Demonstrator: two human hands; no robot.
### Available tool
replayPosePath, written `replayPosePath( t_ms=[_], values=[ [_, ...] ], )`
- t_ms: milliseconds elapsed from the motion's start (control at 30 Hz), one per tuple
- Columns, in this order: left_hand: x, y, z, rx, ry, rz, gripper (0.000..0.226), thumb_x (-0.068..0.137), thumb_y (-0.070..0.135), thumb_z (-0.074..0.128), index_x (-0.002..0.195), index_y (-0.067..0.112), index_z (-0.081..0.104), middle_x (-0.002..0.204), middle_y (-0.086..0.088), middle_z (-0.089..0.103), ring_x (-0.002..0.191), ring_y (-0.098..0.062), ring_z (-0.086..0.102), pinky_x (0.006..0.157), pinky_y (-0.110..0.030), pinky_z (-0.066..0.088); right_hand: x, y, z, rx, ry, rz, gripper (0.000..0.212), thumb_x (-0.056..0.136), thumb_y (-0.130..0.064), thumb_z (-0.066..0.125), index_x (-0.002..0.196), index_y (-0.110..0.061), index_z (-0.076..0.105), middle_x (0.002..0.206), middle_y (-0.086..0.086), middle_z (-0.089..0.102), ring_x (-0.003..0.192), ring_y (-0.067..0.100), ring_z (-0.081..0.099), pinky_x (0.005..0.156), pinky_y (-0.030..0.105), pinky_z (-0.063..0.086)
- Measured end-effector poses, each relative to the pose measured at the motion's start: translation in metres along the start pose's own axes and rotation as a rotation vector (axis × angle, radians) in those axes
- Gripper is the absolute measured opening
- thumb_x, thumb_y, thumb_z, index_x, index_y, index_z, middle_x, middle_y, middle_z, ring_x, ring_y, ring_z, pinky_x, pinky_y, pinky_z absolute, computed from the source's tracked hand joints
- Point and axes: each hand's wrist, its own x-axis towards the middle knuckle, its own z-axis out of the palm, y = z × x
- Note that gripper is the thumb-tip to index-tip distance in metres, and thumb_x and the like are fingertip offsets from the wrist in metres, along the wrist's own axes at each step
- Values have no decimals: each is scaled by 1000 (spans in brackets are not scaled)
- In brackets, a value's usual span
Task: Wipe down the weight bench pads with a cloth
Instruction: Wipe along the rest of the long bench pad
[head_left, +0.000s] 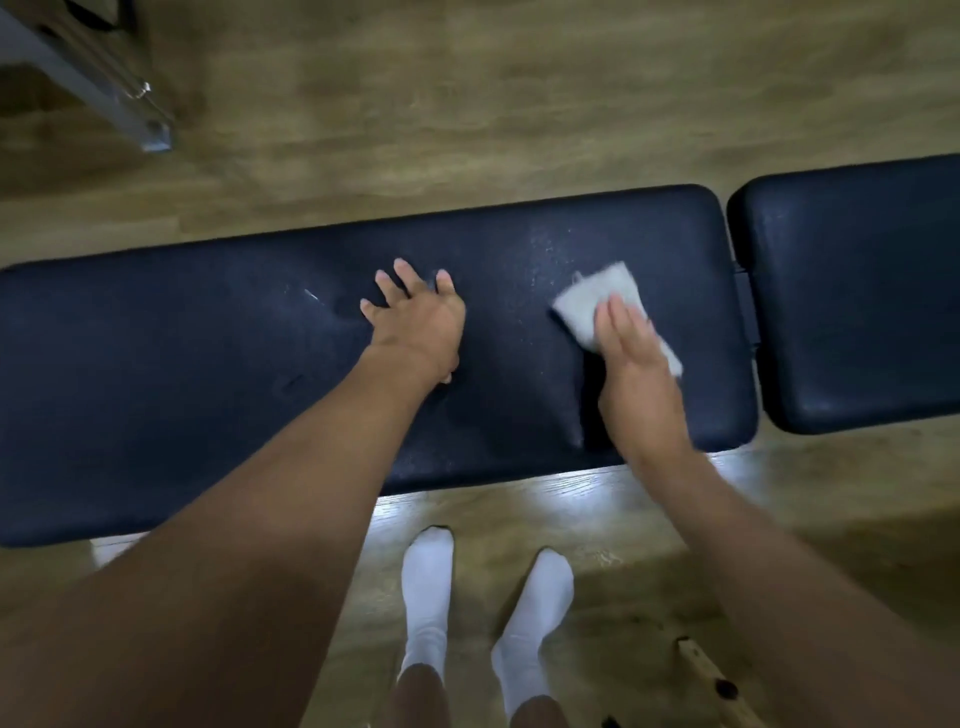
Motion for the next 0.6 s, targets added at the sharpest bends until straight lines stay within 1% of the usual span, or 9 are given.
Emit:
replayPosePath(
  t_ms=[33, 100, 167, 233, 300, 400, 467, 533, 600],
  values=[
    [0, 9, 0, -47, 28, 27, 114, 77, 28, 79, 152, 12, -5, 155, -29, -15, 142, -51, -6, 111, -66, 16, -34, 8, 1, 8, -11, 12, 79, 71, 25, 41, 145, -3, 32, 154, 11, 30, 142, 31, 26, 115, 45, 27],
    [-1, 34, 0, -110, 81, 134, 112, 78, 33, 77, 152, 18, -6, 157, -21, -16, 143, -48, -6, 111, -66, 15, -82, 21, 5, 8, -49, 21, 86, 62, 29, 44, 142, -1, 37, 150, 13, 36, 140, 32, 31, 112, 49, 32],
    [1, 60, 2, -105, 60, 173, 120, 74, 35, 80, 152, 21, -11, 157, -20, -19, 143, -49, -10, 109, -70, 12, -95, 26, 8, 21, -129, 46, 86, 61, 29, 44, 141, -1, 39, 149, 13, 38, 139, 31, 33, 113, 49, 31],
    [6, 80, 4, -72, 14, 122, 129, 70, 34, 84, 152, 18, -14, 154, -26, -22, 138, -56, -14, 104, -76, 10, -65, 26, 4, 5, -117, 42, 81, 65, 26, 43, 141, -2, 38, 150, 12, 37, 139, 32, 33, 116, 48, 26],
    [11, 91, 7, -49, -1, 70, 135, 65, 30, 87, 150, 15, -16, 151, -32, -22, 135, -62, -13, 99, -80, 11, -11, 21, -3, -68, -102, 17, 75, 71, 20, 40, 142, -3, 33, 152, 12, 31, 139, 32, 29, 117, 46, 20],
    [21, 96, 7, -49, -9, 37, 142, 58, 29, 92, 150, 14, -15, 151, -33, -20, 134, -64, -11, 97, -81, 11, 90, 17, -16, -103, -2, 4, 67, 72, 15, 36, 136, -2, 36, 144, 13, 35, 130, 31, 33, 113, 44, 24],
    [24, 97, 6, -46, -7, 33, 143, 56, 30, 92, 150, 13, -14, 151, -34, -19, 133, -65, -11, 96, -82, 12, 133, 13, -26, -94, 13, 6, 63, 72, 16, 39, 133, -2, 38, 142, 12, 37, 129, 30, 35, 111, 44, 29],
    [23, 96, 5, -39, -4, 33, 142, 57, 31, 92, 151, 13, -14, 151, -35, -19, 133, -65, -10, 96, -82, 12, 139, 15, -27, -68, 32, -5, 61, 73, 15, 36, 130, -4, 40, 140, 11, 39, 125, 30, 38, 107, 45, 35],
    [21, 97, 5, -36, -5, 39, 141, 59, 31, 91, 150, 12, -14, 150, -36, -19, 133, -66, -11, 96, -82, 13, 100, 27, -19, -20, 30, 3, 62, 79, 11, 28, 138, -8, 37, 146, 10, 36, 131, 31, 36, 108, 46, 34]
  ],
)
